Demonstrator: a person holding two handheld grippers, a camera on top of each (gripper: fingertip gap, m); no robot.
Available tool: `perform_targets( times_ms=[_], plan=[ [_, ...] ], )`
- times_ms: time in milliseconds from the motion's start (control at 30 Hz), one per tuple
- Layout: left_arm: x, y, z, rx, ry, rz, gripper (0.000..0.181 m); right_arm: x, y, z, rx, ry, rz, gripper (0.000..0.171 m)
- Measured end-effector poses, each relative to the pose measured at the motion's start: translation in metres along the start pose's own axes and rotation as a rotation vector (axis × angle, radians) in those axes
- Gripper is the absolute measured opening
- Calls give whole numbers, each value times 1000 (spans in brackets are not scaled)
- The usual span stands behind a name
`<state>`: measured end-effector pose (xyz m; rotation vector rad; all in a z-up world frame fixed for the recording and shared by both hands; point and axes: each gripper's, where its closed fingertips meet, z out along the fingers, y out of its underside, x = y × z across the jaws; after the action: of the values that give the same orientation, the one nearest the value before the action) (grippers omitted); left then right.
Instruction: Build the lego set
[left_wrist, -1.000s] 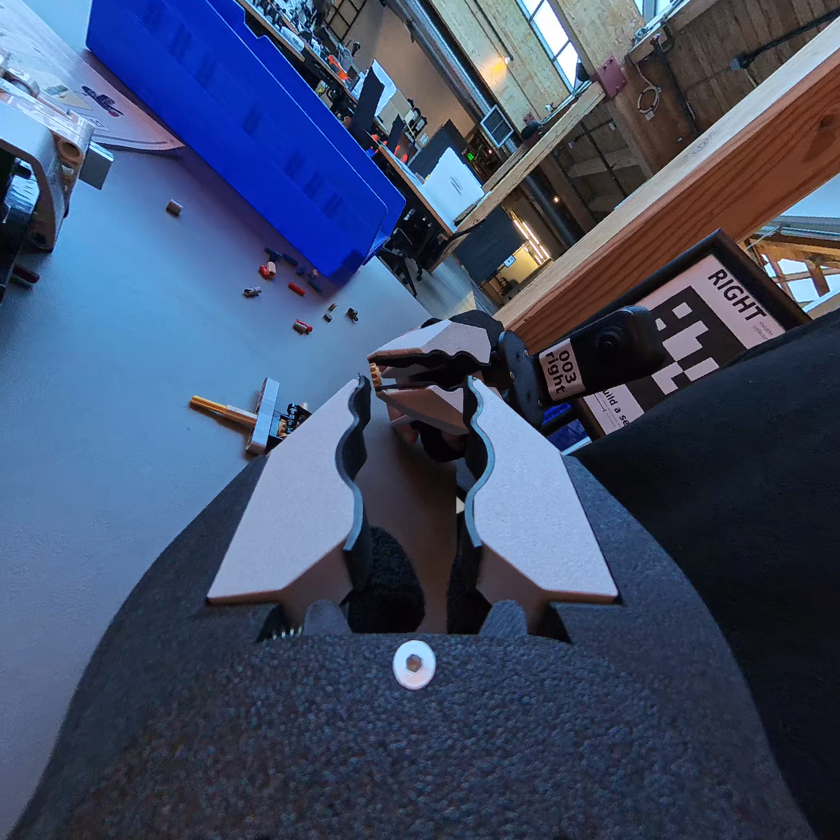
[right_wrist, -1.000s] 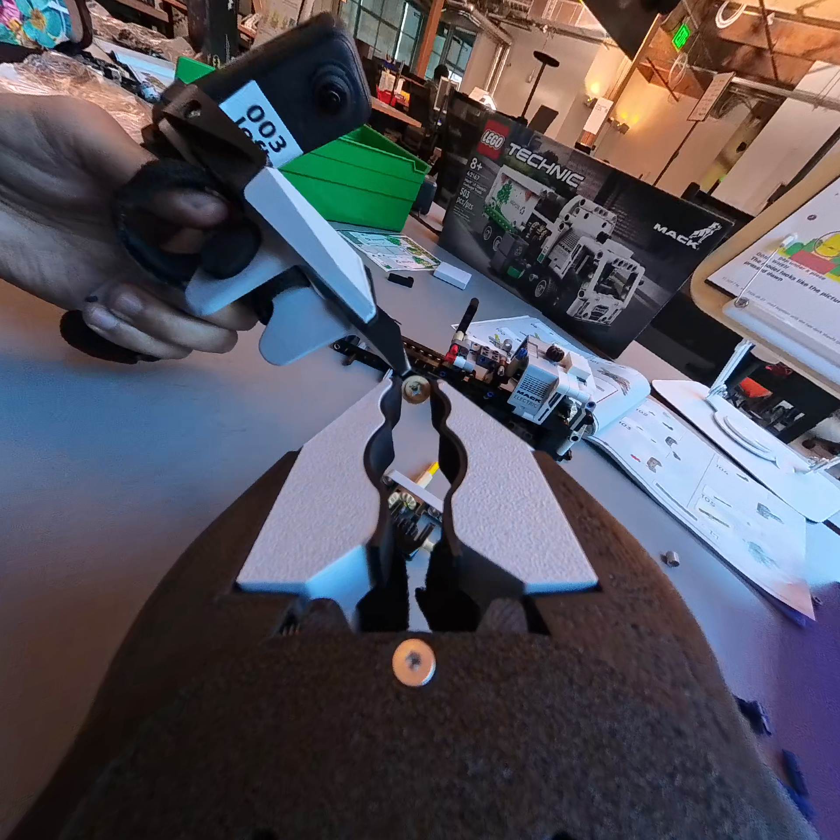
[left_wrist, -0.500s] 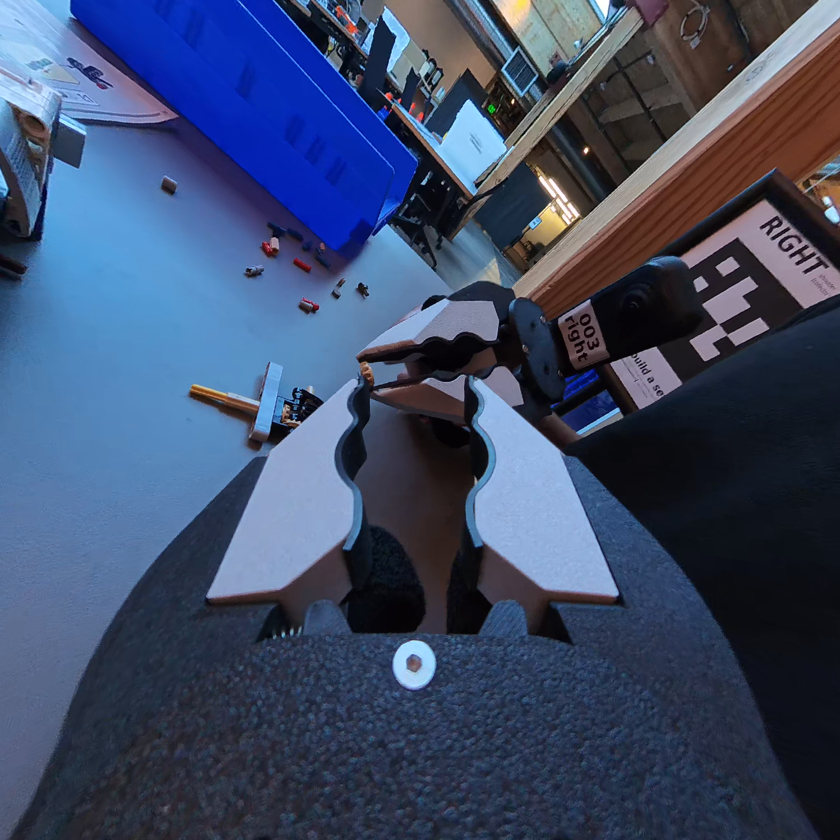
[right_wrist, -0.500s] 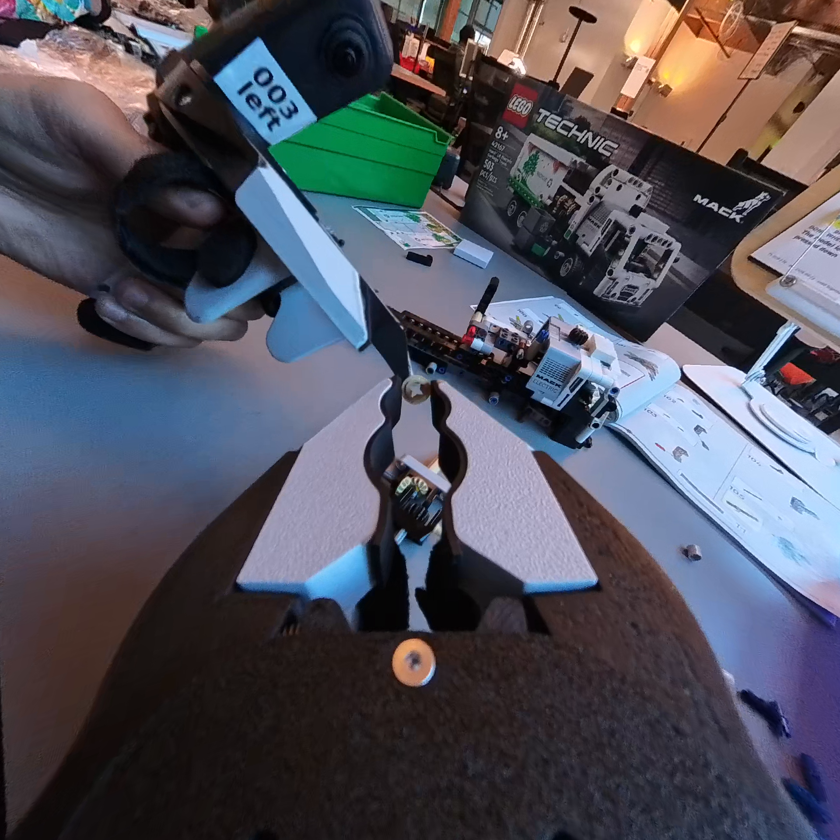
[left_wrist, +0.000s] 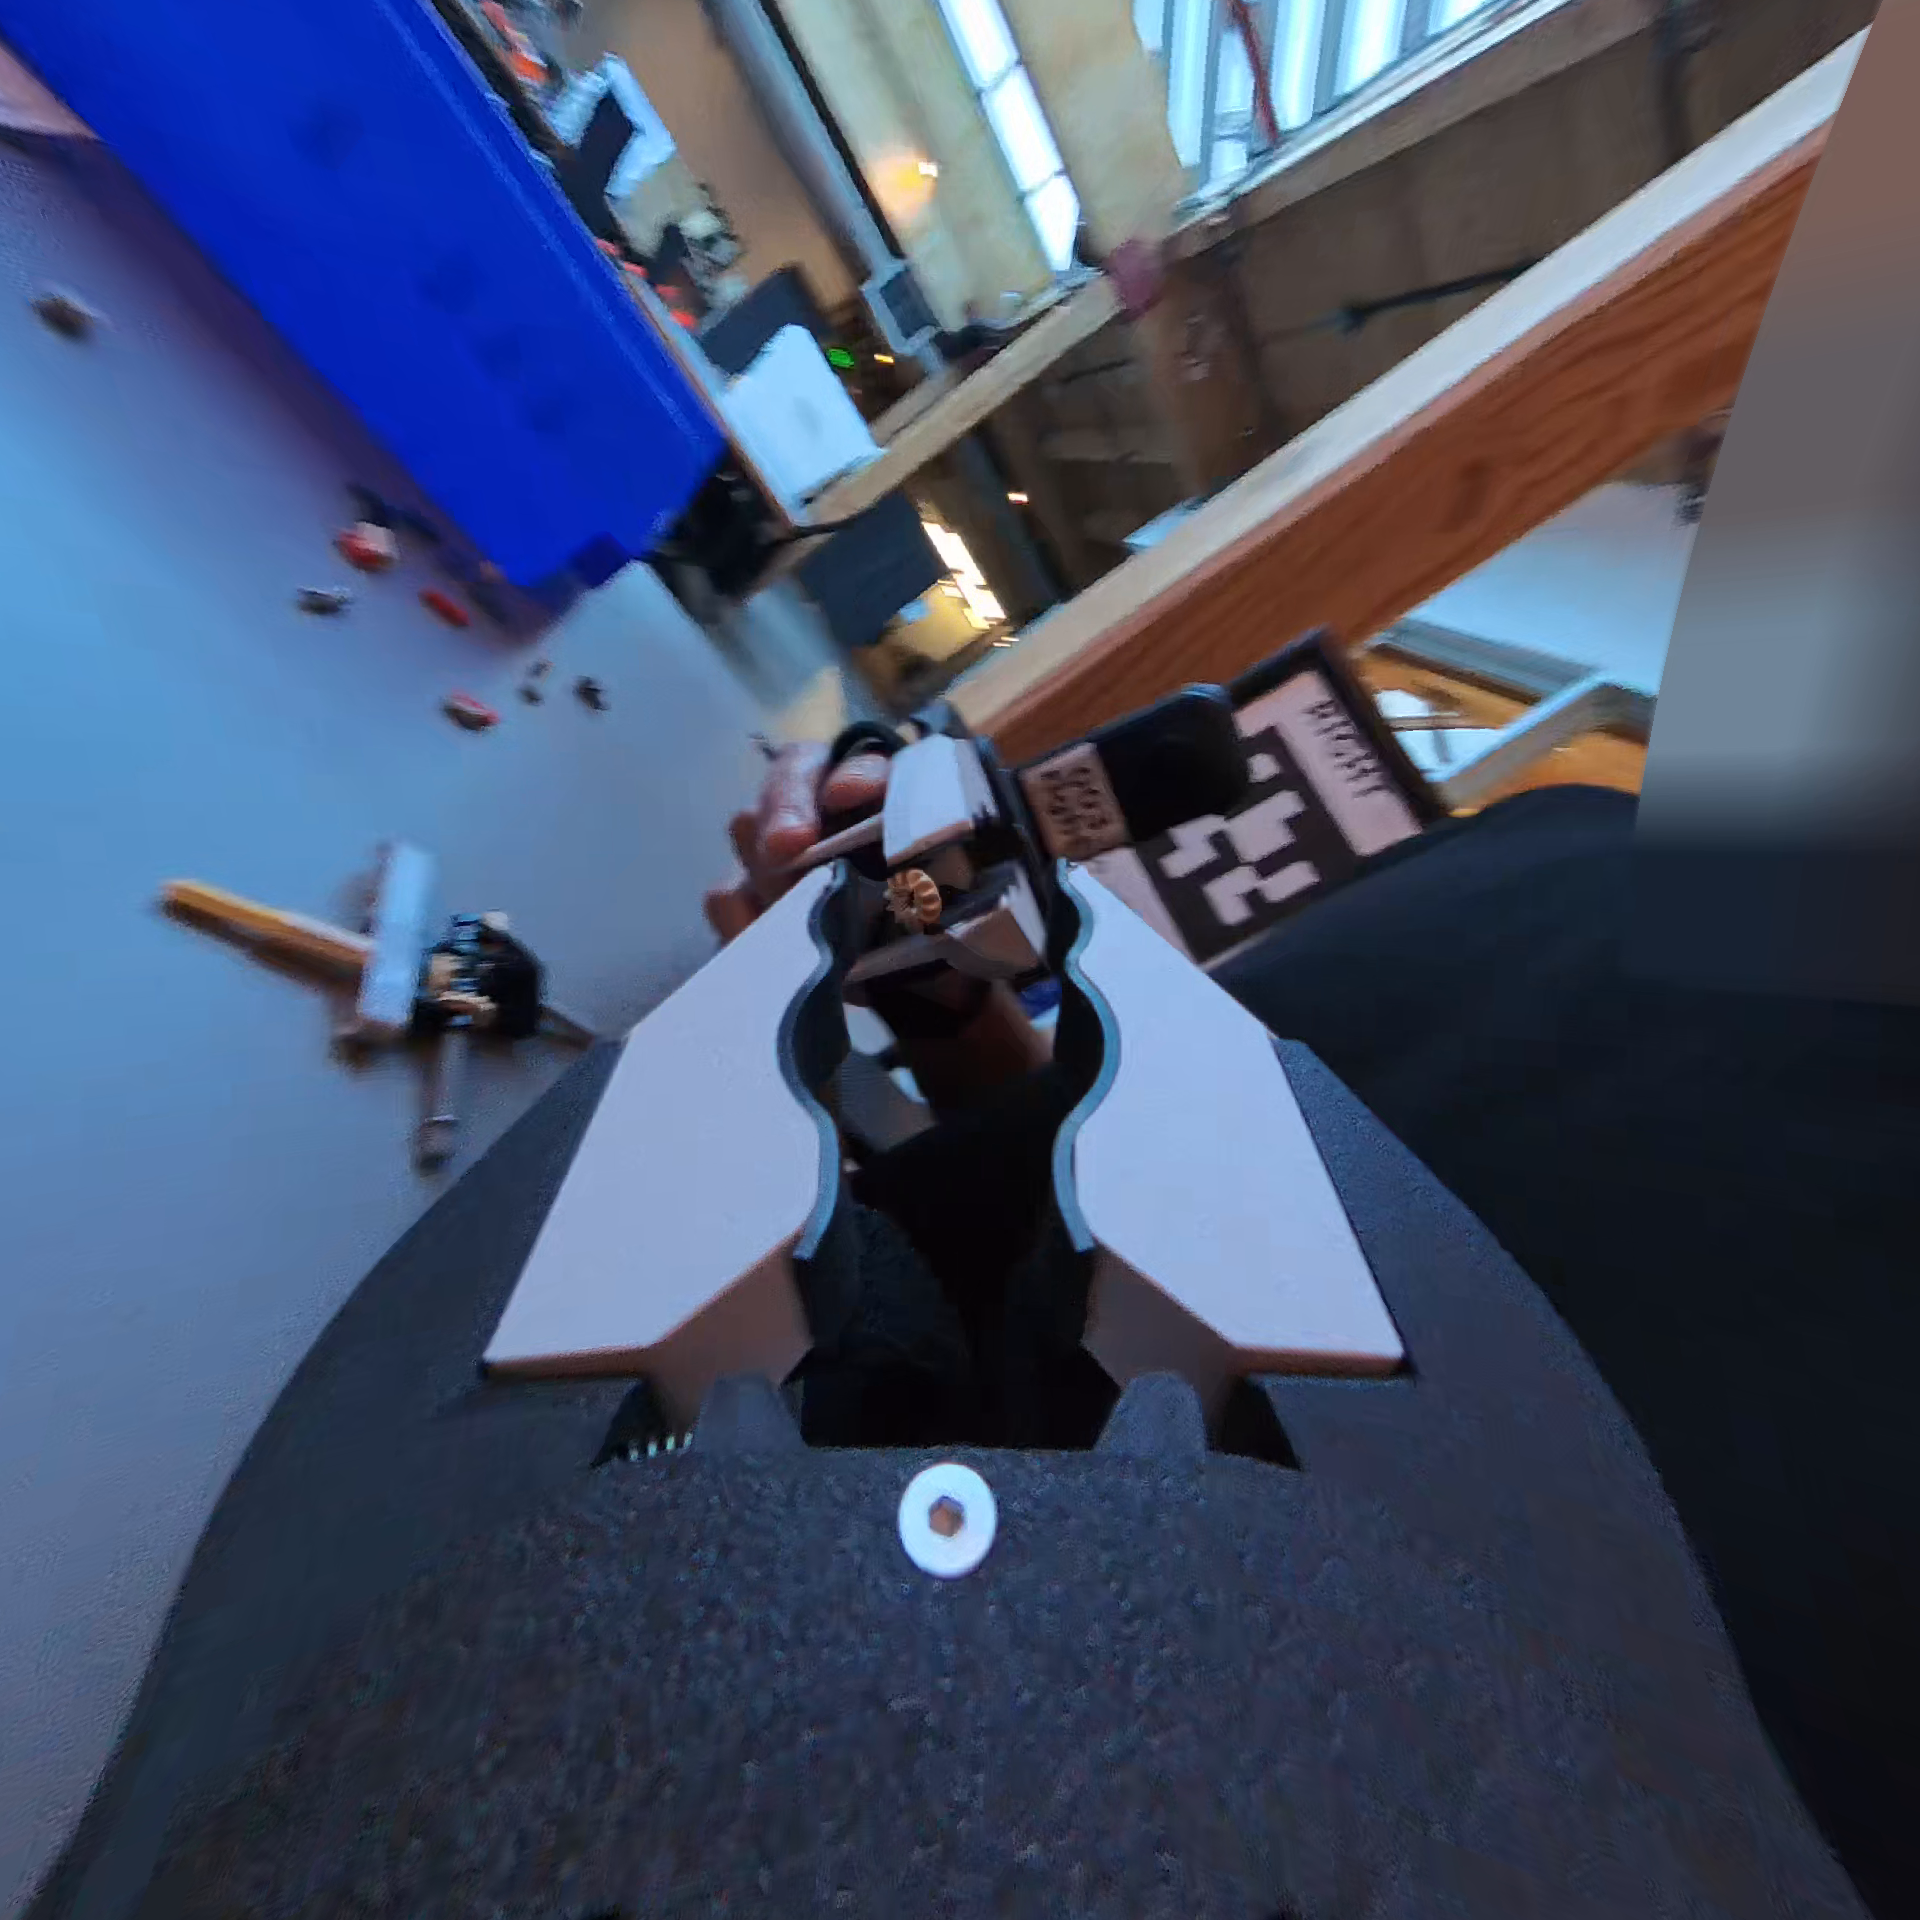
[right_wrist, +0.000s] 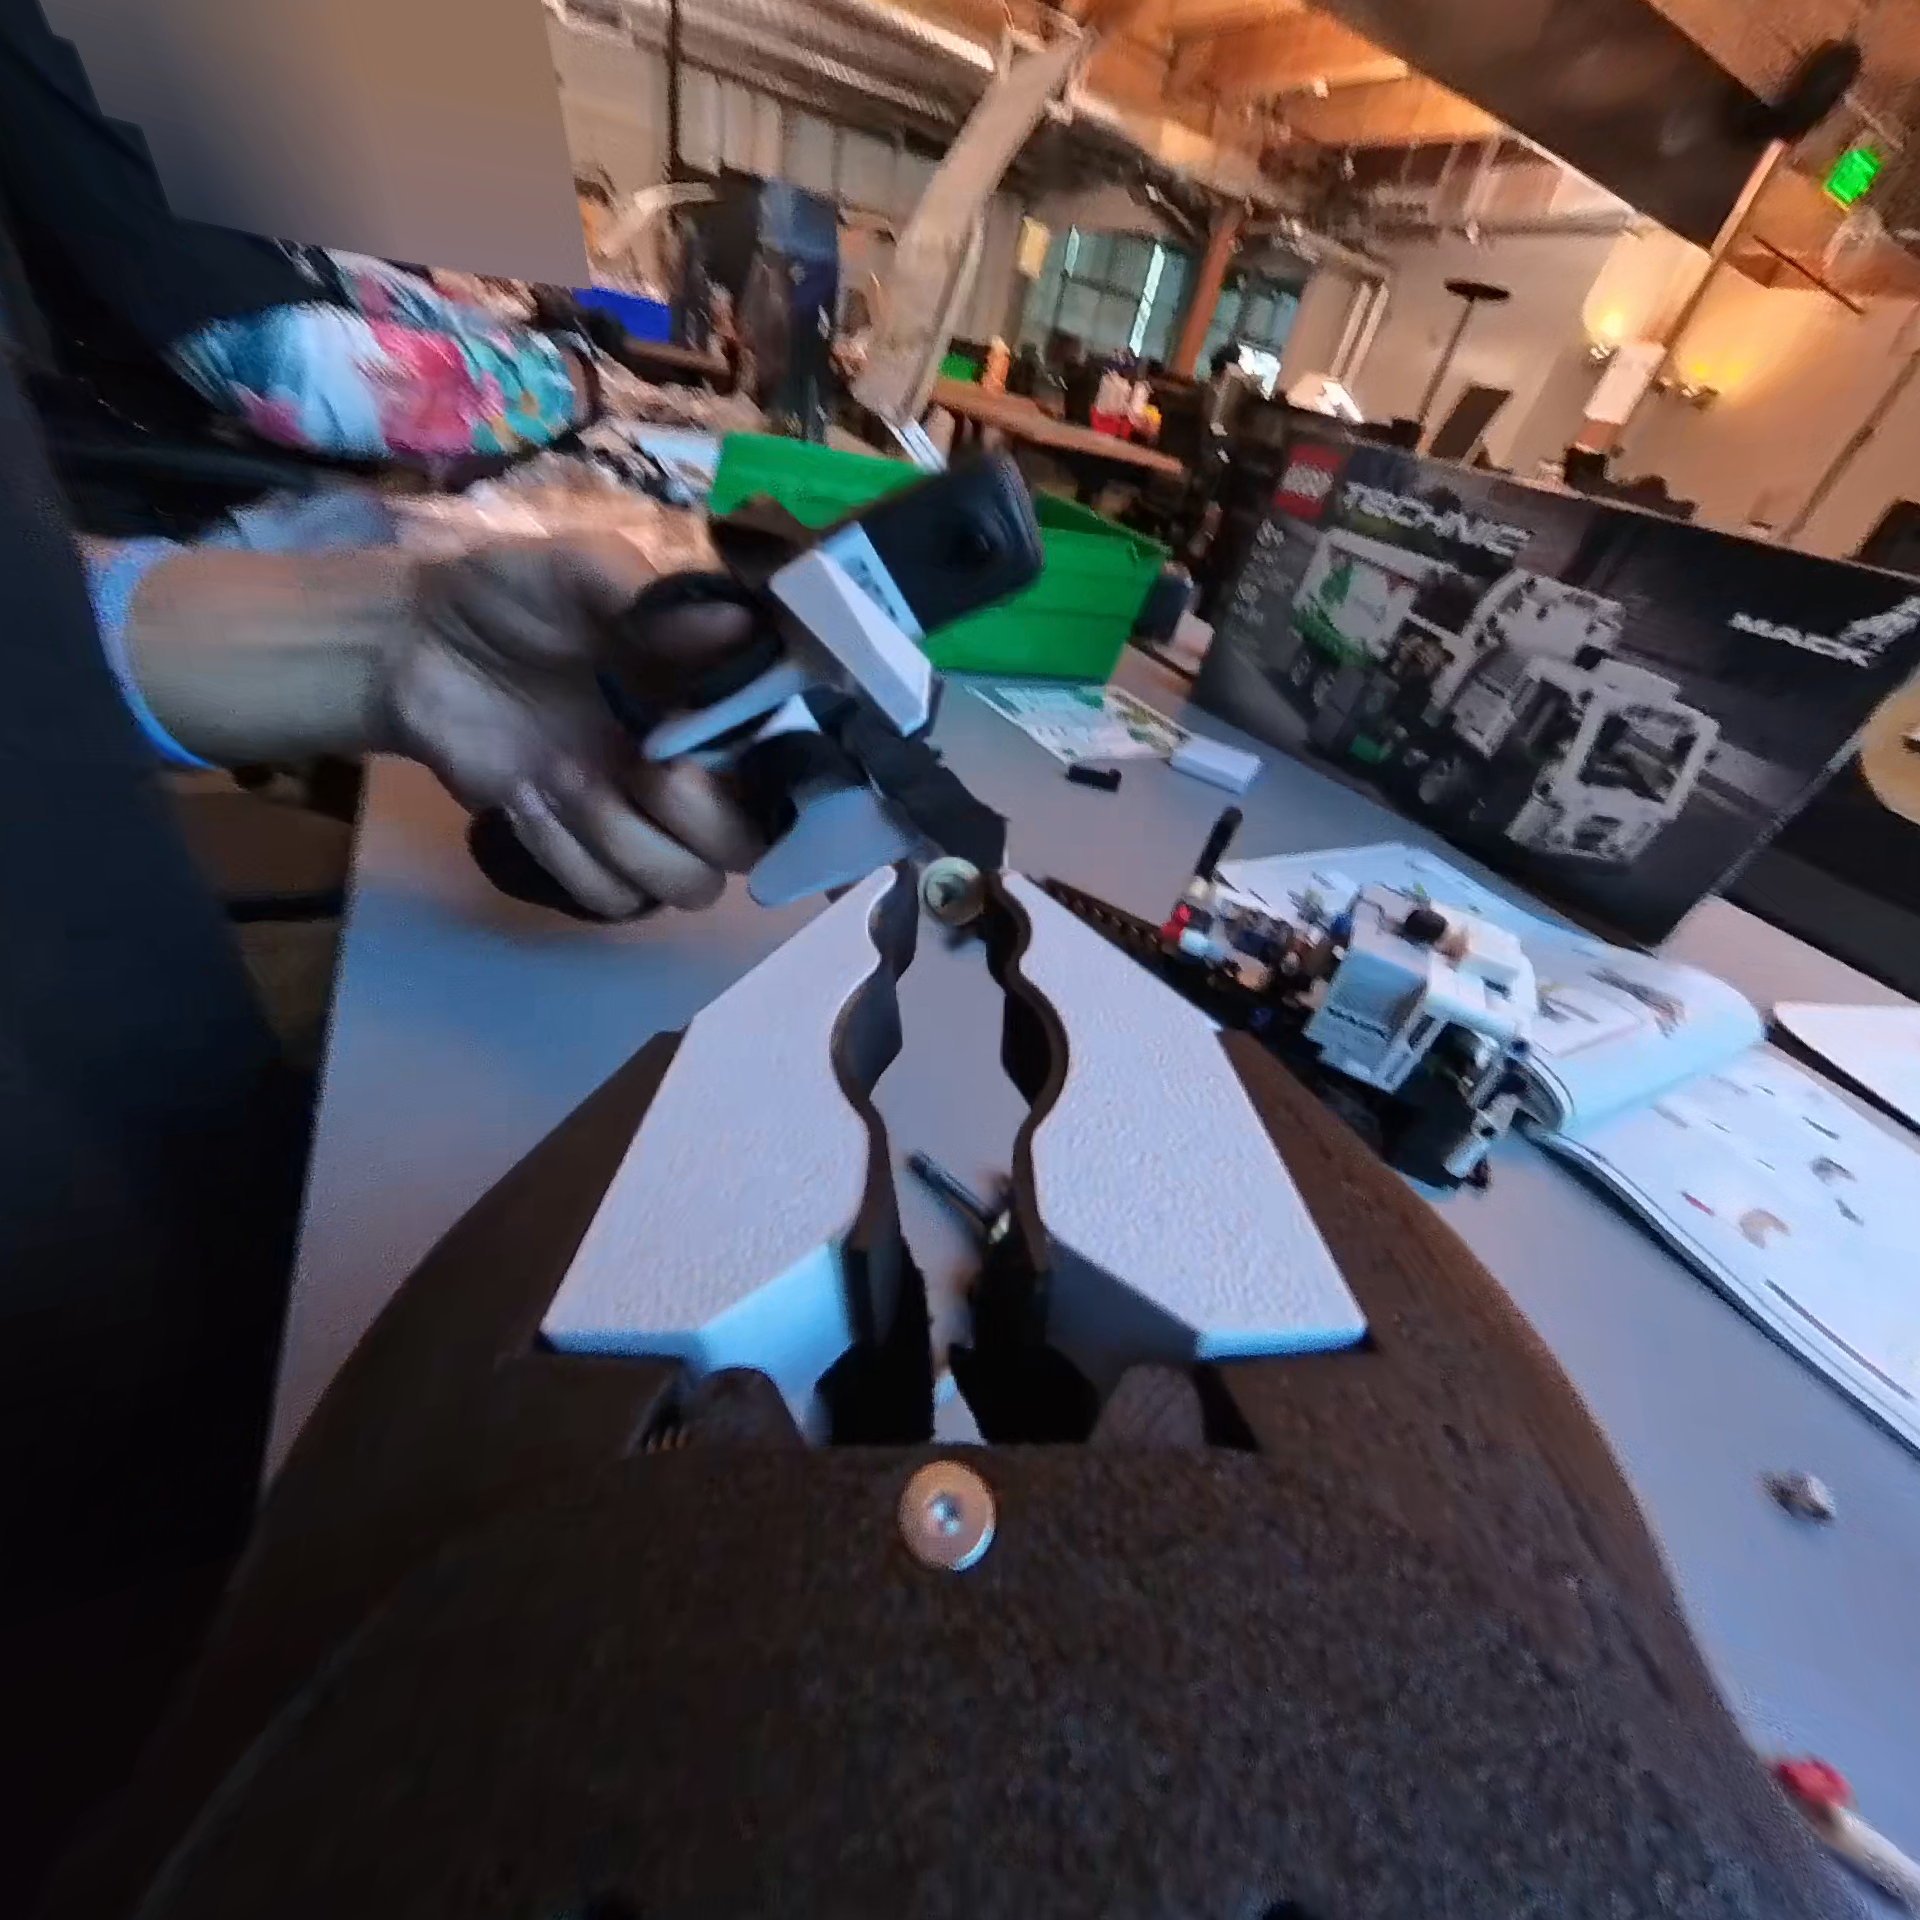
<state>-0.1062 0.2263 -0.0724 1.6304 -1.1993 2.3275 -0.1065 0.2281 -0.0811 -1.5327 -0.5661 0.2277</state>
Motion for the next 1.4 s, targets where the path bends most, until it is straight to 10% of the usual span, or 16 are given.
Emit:
perform_targets(
  times_ms=[200,433,900,1400],
  plan=[
    [18,7,10,-82,152,-138,41,-4,-26,-3,176,-118,149,12],
    [22,8,12,-94,199,-186,10,-6,-25,-3,162,-131,85,12],
    [-47,22,9,-234,-417,142,10,9,42,3,-435,58,-296,18],
    [-49,29,14,-238,-453,169,10,5,52,2,-487,38,-381,12]
  ],
)
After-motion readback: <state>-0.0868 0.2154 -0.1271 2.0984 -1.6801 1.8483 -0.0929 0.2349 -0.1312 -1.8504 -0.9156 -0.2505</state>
